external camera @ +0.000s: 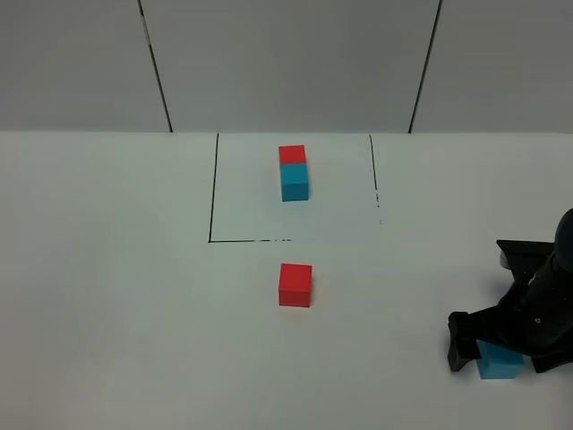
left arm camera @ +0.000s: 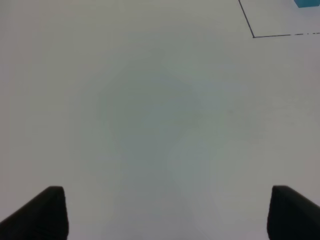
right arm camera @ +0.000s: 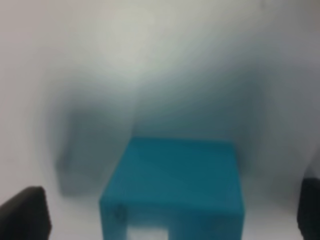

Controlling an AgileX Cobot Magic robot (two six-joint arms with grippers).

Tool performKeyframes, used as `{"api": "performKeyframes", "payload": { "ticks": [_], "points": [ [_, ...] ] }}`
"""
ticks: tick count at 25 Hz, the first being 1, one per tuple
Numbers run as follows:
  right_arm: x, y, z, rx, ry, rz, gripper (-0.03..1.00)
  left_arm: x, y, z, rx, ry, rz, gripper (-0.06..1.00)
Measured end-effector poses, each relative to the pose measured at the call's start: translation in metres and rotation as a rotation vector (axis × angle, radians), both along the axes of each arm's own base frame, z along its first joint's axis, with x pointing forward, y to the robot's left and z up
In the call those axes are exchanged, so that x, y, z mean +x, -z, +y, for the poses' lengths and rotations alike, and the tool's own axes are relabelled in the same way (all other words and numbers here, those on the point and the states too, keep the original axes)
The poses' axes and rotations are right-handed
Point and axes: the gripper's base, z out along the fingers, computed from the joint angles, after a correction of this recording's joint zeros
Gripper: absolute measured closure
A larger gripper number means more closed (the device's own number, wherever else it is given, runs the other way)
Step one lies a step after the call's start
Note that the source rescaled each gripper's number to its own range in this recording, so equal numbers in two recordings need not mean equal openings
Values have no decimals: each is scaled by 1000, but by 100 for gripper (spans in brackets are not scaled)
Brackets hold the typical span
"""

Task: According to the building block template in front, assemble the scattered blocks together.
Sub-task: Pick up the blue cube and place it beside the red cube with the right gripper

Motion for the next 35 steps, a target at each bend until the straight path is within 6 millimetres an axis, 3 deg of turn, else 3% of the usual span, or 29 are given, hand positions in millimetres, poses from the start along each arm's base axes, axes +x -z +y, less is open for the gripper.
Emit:
{"api": "performKeyframes", "payload": {
  "ticks": [1,4,6,11,18,23,26,30,35],
  "points": [
    [0,0,0,0,0,2,7,0,0,0,0,0,0,6],
    [-1,2,0,-6,-6,15,49,0,0,0,-2,-1,0,6],
    [-2,3,-1,-12,-11,28,97,0,0,0,-1,-1,-1,6],
    [-3,-1,-2,-27,-64,71,97,0,0,0,-1,-1,-1,6],
    [22,-60,-1,-49,-220,-100,97,0,0,0,-1,-1,-1,6],
    [34,-84,2,-75,-373,-162,97,0,0,0,-1,-1,-1,6],
    [38,-98,19,-93,-576,-192,97,0,0,0,-1,-1,-1,6],
    [42,-115,56,-156,-910,-267,97,0,0,0,-1,-1,-1,6],
    [58,-115,103,-228,-1120,-246,97,0,0,0,-1,-1,-1,6]
  ]
}}
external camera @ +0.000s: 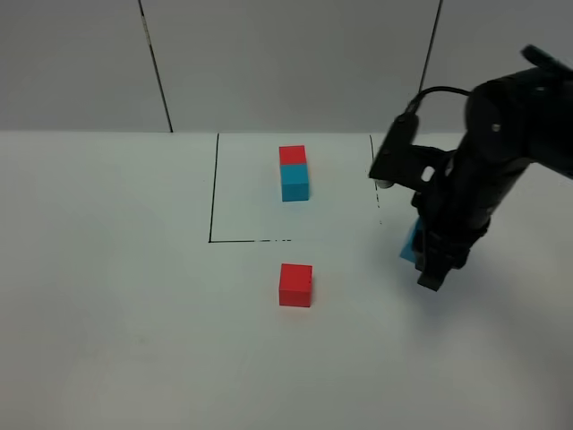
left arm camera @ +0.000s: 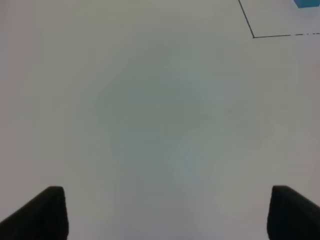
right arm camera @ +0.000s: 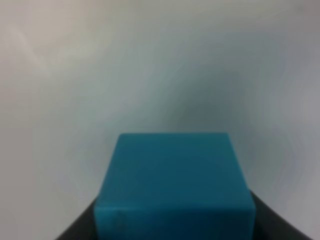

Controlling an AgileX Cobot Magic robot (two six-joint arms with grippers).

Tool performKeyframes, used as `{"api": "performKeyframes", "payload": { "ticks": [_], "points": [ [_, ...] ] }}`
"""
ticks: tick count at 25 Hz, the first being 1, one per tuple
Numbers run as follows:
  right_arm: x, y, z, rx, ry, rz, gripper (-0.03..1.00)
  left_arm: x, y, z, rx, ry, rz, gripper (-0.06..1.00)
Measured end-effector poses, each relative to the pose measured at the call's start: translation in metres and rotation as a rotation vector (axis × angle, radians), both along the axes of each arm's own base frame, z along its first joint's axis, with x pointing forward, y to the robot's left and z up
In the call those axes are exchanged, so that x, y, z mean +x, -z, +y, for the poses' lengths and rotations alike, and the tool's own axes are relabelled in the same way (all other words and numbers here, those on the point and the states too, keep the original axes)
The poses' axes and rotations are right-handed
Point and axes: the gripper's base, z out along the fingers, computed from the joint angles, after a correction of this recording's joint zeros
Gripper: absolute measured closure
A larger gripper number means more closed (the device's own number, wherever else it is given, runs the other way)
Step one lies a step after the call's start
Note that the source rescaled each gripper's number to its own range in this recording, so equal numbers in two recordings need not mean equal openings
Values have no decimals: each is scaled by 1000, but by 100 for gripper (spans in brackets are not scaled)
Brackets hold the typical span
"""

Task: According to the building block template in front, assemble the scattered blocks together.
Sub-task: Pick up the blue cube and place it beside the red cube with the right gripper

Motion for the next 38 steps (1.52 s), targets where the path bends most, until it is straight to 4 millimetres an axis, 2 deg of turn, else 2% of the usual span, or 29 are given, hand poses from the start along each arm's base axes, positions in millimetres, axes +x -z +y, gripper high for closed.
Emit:
{"api": "performKeyframes", "payload": {
  "ticks": [5,11,17,26,32,38],
  "points": [
    [24,26,30,-157,-104,77,97,0,0,0,0,0,0,6],
    [36,59,61,-191,-166,130,97,0,0,0,1,1,0,6],
    [38,87,72,-185,-183,157,97,0,0,0,1,1,0,6],
    [39,111,82,-130,-176,181,97,0,0,0,1,1,0,6],
    [35,115,95,-100,-197,165,97,0,0,0,1,1,0,6],
    [34,115,98,-90,-203,154,97,0,0,0,1,1,0,6]
  ]
}}
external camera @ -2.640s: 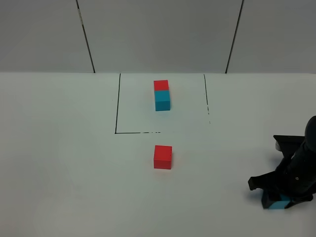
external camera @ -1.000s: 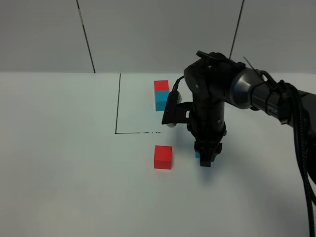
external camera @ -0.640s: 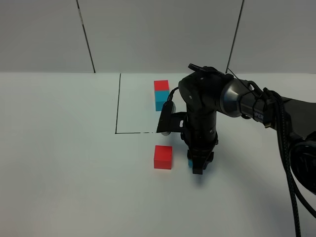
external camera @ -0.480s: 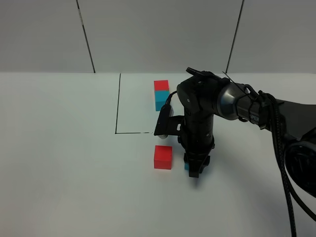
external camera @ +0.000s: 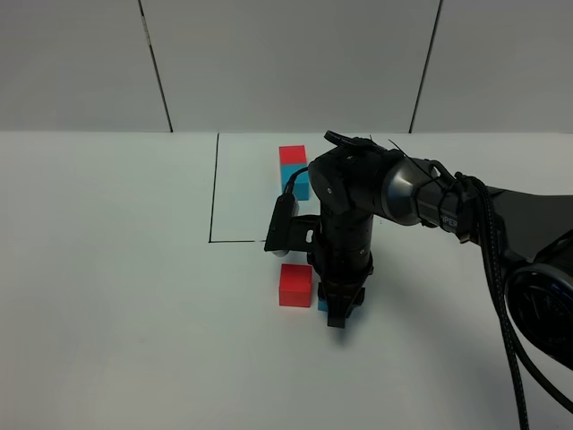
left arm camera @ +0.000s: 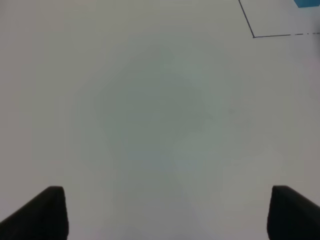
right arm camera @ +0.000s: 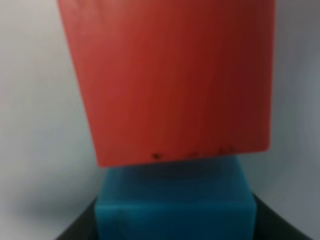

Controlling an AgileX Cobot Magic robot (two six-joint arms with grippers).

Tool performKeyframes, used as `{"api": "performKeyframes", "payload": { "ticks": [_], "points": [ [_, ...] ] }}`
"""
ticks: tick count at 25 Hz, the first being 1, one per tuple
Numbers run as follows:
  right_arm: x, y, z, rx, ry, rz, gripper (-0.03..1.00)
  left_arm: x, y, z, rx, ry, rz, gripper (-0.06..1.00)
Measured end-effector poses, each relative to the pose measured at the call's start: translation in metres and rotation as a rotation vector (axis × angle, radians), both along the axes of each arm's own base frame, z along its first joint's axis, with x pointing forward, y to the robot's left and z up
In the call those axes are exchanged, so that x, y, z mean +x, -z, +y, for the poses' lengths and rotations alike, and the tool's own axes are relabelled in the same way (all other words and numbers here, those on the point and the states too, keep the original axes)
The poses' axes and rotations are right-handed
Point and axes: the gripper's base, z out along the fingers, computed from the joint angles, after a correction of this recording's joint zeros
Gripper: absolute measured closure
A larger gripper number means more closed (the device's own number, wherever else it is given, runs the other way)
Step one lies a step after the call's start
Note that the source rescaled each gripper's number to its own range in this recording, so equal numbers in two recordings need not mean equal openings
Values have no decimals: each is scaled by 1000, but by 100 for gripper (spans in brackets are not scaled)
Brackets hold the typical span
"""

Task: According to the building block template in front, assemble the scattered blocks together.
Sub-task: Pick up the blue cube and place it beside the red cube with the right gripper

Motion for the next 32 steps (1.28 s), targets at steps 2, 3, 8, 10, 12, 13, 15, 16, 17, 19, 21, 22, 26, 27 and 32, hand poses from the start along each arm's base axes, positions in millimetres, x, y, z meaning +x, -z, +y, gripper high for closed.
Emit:
{"api": "performKeyframes", "payload": {
  "ticks": [2,3,8,10,12,13,15,16,17,19,21,22,26,27,32],
  "points": [
    [0,0,0,0,-4,-1,97,0,0,0,0,0,0,6],
    [0,0,1,2,-6,-2,97,0,0,0,0,0,0,6],
    [0,0,1,6,-36,-2,97,0,0,0,0,0,0,6],
    [0,0,1,5,-52,-2,97,0,0,0,0,0,0,6],
    [0,0,1,5,-57,-1,97,0,0,0,0,0,0,6],
    [0,0,2,5,-62,-2,97,0,0,0,0,0,0,6],
    [0,0,2,6,-65,-5,97,0,0,0,0,0,0,6],
    [0,0,2,7,-69,-5,97,0,0,0,0,0,0,6],
    [0,0,2,8,-72,-7,97,0,0,0,-1,-1,0,6],
    [1,0,2,9,-72,-9,97,0,0,0,-1,-1,0,6],
    [1,0,2,11,-73,-13,97,0,0,0,-2,-1,0,6],
    [1,0,2,12,-73,-13,97,0,0,0,-1,-1,0,6],
    [2,0,3,16,-79,-21,97,0,0,0,-1,-1,0,6],
    [2,0,3,17,-80,-23,97,0,0,0,-1,-1,0,6],
    [2,0,3,21,-85,-29,97,0,0,0,-1,-1,0,6]
  ]
}}
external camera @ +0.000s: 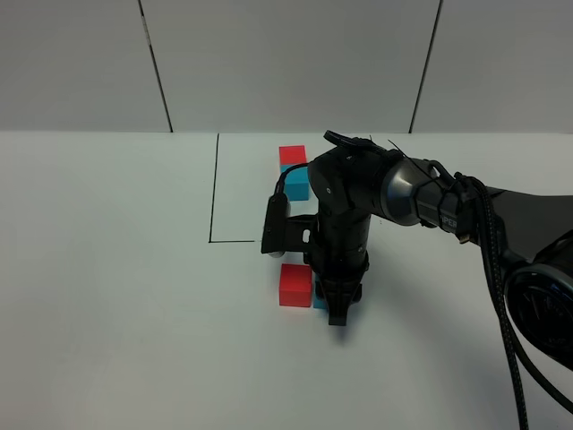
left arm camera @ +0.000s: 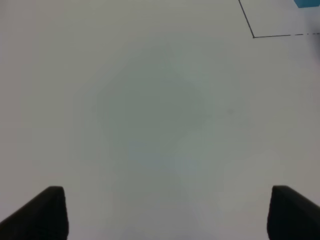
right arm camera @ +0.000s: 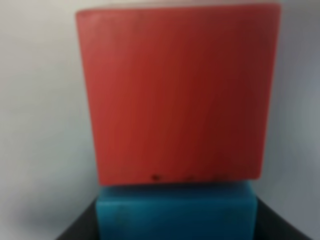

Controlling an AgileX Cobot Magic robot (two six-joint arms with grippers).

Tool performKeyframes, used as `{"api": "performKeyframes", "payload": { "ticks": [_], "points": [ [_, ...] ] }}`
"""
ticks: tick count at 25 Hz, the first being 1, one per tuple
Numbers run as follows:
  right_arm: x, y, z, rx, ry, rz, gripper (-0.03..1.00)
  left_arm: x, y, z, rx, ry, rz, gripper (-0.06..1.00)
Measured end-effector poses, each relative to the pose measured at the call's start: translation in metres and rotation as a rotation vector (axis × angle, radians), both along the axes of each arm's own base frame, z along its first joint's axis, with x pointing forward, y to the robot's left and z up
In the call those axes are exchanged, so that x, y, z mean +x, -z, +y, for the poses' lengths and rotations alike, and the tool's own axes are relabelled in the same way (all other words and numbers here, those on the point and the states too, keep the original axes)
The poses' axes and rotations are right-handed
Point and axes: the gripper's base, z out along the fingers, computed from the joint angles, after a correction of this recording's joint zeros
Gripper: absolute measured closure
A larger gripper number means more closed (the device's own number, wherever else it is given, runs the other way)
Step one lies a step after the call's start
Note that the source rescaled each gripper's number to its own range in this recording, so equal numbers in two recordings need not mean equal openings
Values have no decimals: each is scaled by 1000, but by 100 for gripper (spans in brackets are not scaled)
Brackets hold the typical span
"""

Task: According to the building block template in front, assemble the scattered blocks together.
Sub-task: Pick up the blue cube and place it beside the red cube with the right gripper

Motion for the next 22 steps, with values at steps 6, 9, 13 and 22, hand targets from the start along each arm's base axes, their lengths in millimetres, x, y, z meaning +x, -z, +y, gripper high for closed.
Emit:
{"api": "performKeyframes", "payload": {
  "ticks": [6,9,13,22],
  "points": [
    [0,0,1,9,-3,-3,97,0,0,0,0,0,0,6],
    [0,0,1,11,-9,-2,97,0,0,0,0,0,0,6],
    [0,0,1,12,-19,-1,97,0,0,0,0,0,0,6],
    [0,0,3,22,-61,4,97,0,0,0,0,0,0,6]
  ]
}}
